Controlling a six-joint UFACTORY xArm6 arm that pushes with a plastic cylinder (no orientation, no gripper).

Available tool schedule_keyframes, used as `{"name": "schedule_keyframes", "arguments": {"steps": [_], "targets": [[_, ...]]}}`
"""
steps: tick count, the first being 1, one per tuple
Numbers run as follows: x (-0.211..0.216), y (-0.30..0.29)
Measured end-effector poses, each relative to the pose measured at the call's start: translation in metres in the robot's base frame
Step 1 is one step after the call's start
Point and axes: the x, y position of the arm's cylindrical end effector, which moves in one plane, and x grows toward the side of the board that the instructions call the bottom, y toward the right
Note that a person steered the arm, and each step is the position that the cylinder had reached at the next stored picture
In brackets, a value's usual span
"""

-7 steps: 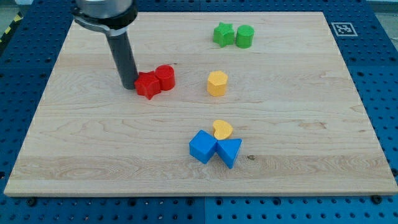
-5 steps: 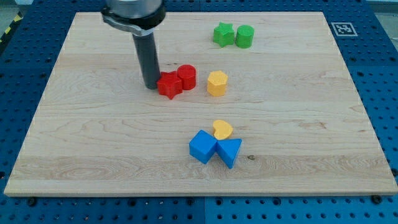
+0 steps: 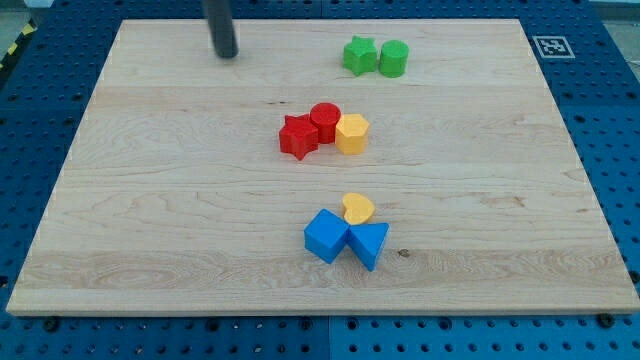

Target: Move the green star closer to the red circle and yellow hexagon

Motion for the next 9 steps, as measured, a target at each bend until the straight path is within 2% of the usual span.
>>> {"name": "schedule_keyframes", "arguments": {"steps": [1, 2, 3, 5, 7, 8, 9], "targets": [[-0.035, 0.062], [-0.028, 0.137], [0.001, 0.188], [0.053, 0.200], [0.045, 0.195], [0.044, 0.171], [0.045, 0.125]]}}
